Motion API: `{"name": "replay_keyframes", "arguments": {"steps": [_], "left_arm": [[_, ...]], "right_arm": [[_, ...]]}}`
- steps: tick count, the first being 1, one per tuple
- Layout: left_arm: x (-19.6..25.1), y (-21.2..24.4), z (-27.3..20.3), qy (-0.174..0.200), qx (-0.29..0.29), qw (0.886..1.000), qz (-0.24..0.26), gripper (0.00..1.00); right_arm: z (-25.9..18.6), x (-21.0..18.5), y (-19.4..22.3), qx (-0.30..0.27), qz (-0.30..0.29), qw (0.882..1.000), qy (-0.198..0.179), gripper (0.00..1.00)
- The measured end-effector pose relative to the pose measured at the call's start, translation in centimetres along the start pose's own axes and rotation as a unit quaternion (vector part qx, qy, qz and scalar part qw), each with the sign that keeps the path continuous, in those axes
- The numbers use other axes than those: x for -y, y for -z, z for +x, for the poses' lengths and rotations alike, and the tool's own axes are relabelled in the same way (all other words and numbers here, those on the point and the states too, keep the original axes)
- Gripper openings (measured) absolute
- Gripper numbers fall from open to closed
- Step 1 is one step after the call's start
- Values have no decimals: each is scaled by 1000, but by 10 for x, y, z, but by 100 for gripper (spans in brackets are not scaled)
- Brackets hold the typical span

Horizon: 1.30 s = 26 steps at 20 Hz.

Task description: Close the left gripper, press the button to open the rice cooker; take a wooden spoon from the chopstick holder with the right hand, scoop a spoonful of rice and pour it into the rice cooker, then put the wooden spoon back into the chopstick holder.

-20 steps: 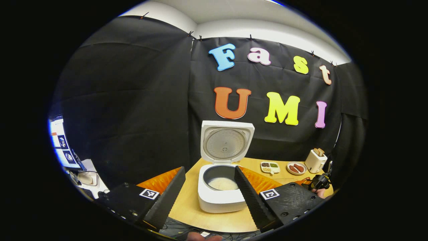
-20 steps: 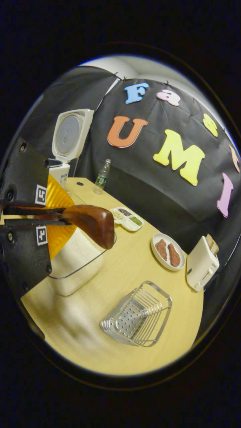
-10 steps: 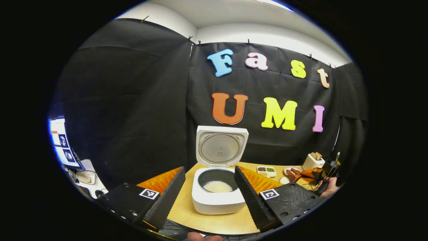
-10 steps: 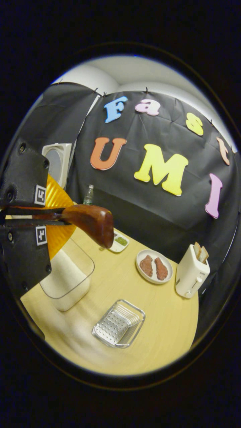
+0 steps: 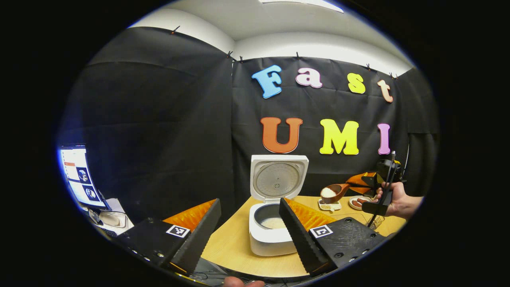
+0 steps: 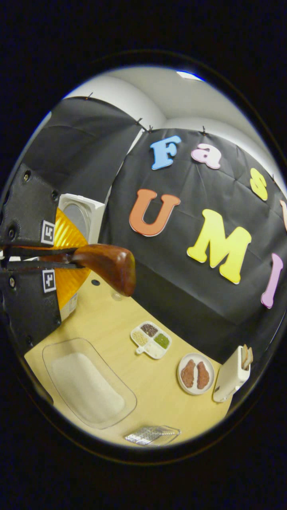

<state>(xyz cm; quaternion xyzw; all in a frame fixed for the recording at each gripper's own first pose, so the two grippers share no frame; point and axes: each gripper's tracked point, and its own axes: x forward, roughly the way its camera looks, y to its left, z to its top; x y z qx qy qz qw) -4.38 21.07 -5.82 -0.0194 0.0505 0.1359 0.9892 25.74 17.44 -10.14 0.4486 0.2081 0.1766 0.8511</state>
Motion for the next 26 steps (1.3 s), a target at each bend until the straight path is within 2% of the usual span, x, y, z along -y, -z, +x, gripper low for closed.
{"name": "replay_keyframes", "arguments": {"steps": [5, 11, 15, 22, 26], "left_arm": [[-36, 11, -4, -14, -1, 1000, -4, 94], [-71, 21, -6, -33, -3, 999, -35, 94], [-79, 22, -6, -27, 2, 999, -41, 94], [-76, 25, -5, -16, -1, 999, -39, 94], [-76, 27, -4, -14, -2, 999, -42, 94]], "right_arm": [[56, -30, 53, -21, -79, 996, 23, 9], [107, -28, 99, -41, -172, 982, 63, 9], [121, -30, 121, -50, -226, 970, 74, 10], [131, -36, 132, -55, -301, 949, 81, 9], [134, -37, 136, -65, -356, 929, 81, 9]]}}
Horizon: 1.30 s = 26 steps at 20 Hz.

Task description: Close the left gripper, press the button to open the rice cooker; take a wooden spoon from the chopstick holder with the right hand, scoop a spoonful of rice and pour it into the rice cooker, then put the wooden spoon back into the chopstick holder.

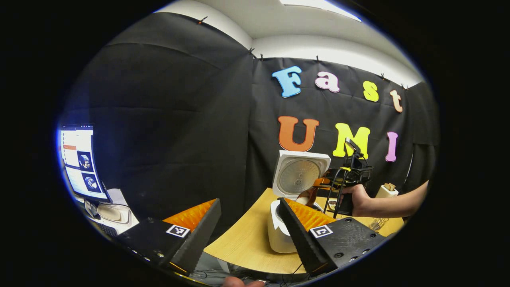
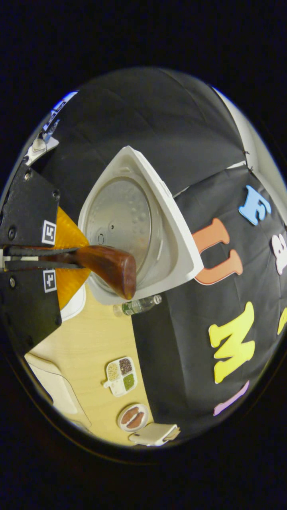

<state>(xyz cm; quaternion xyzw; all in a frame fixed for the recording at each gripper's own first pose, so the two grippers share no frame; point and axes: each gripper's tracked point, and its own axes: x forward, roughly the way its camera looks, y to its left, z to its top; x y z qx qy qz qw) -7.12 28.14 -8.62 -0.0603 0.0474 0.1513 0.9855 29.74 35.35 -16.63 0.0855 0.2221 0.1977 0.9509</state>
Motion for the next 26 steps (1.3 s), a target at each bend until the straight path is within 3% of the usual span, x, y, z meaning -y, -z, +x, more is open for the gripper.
{"name": "replay_keyframes", "arguments": {"steps": [6, 16, 21, 26], "left_arm": [[2, 3, 0, 10, -2, 1000, -1, 94], [13, 2, 4, 24, 1, 1000, -5, 94], [17, 2, 2, 25, 3, 1000, -5, 94], [23, 0, -1, 29, 4, 1000, -3, 94]], "right_arm": [[-9, -19, -5, 6, -115, 993, -1, 9], [-32, -53, -6, 48, -308, 950, -25, 9], [-40, -56, -6, 59, -334, 940, -29, 10], [-44, -55, -7, 61, -320, 945, -28, 10]]}}
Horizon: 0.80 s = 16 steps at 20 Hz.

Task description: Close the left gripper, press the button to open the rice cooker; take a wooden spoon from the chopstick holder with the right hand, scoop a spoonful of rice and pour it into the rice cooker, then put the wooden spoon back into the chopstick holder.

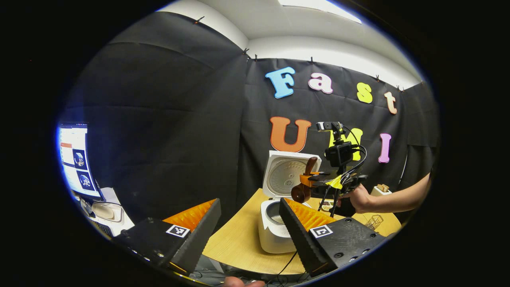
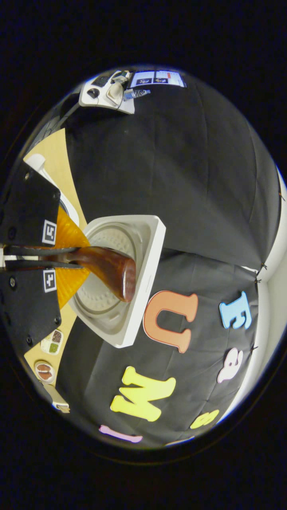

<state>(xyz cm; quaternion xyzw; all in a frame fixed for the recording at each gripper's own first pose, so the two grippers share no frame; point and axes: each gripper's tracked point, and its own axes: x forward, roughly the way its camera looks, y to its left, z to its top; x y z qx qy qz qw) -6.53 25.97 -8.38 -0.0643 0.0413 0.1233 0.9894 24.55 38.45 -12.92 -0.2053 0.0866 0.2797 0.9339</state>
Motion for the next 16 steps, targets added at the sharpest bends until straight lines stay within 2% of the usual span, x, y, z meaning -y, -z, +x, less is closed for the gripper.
{"name": "replay_keyframes", "arguments": {"steps": [6, 10, 16], "left_arm": [[19, -6, -1, 8, 1, 1000, 0, 94], [43, -9, -2, 23, 1, 1000, 1, 94], [97, -13, -1, 60, 3, 998, 13, 94]], "right_arm": [[-30, 24, 2, 1, 79, 997, 2, 11], [-58, 56, -6, 10, 148, 989, 3, 9], [-127, 118, -3, 32, 212, 976, 29, 9]]}}
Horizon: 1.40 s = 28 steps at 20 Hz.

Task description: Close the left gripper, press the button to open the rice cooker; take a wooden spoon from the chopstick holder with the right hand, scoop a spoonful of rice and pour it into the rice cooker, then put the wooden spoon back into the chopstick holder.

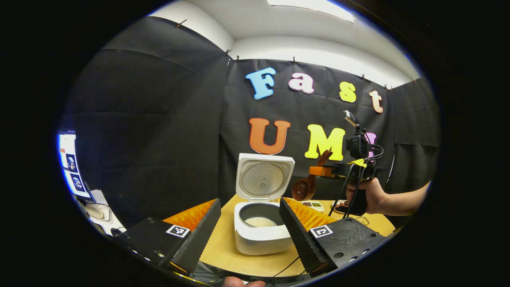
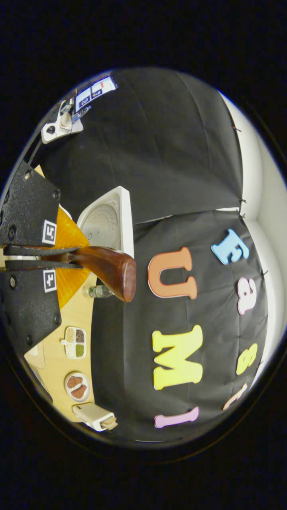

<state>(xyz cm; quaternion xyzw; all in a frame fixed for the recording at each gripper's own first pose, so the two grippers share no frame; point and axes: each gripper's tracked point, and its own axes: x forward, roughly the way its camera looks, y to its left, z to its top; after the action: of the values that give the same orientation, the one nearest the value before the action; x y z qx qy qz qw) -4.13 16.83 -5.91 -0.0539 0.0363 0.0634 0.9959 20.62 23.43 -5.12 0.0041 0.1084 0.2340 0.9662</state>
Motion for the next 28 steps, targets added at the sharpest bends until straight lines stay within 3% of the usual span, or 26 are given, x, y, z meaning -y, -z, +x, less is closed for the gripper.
{"name": "replay_keyframes", "arguments": {"steps": [10, 17, 22, 28], "left_arm": [[98, 1, 17, 62, -4, 998, 12, 94], [150, -1, 34, 79, -11, 997, 15, 94], [167, -15, 34, 67, -10, 998, 1, 94], [166, -12, 30, 35, -22, 999, 15, 94]], "right_arm": [[-119, 174, -6, 32, 16, 992, 119, 9], [-182, 299, 31, 13, 49, 977, 208, 9], [-194, 361, 77, -14, 86, 966, 242, 10], [-165, 388, 136, -51, 138, 961, 234, 10]]}}
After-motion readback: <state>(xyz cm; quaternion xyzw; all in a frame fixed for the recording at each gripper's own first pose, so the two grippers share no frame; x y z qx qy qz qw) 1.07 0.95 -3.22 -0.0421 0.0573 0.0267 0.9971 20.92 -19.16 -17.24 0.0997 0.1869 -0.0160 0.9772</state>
